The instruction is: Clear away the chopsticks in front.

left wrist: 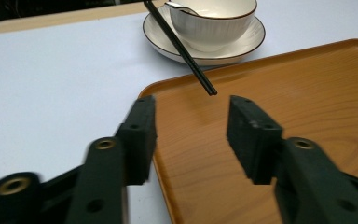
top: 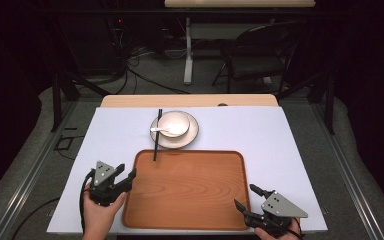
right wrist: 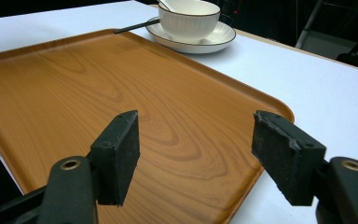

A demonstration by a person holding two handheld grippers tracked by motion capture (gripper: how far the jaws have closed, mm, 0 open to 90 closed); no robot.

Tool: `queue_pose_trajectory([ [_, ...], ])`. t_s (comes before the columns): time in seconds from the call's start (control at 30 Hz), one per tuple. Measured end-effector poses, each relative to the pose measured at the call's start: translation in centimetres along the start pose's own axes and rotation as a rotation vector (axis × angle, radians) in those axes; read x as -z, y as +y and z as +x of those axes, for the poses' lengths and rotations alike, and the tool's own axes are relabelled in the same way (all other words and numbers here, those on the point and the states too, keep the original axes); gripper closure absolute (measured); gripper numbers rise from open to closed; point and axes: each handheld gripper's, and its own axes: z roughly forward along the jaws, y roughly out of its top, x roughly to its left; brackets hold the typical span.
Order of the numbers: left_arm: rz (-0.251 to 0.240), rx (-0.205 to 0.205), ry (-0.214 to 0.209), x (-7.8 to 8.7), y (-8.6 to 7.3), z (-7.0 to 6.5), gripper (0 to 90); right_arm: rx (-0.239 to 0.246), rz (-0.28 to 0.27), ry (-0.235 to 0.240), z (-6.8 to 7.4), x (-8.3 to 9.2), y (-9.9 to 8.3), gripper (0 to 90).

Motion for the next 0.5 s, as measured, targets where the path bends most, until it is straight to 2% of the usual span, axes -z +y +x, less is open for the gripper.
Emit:
queue_pose_trajectory([
  [0.03,0.000,0.000,0.000,0.0,0.0,0.0,56.7,-0.001,0.000,0.001,0.0,0.0,0.0,32.0],
  [0.17,0.023,0.011,0.011,-1.3,1.8,0.3,56.6,-0.003,-0.002,0.005,-0.1,0.0,0.0,31.7],
  [0.3,0.034,0.046,0.024,-2.2,3.3,0.8,56.2,-0.007,-0.004,0.009,-0.1,0.0,0.0,31.7],
  [0.5,0.049,0.067,0.050,-3.3,5.5,1.9,54.7,-0.012,-0.008,0.005,-0.2,0.1,0.0,31.7],
])
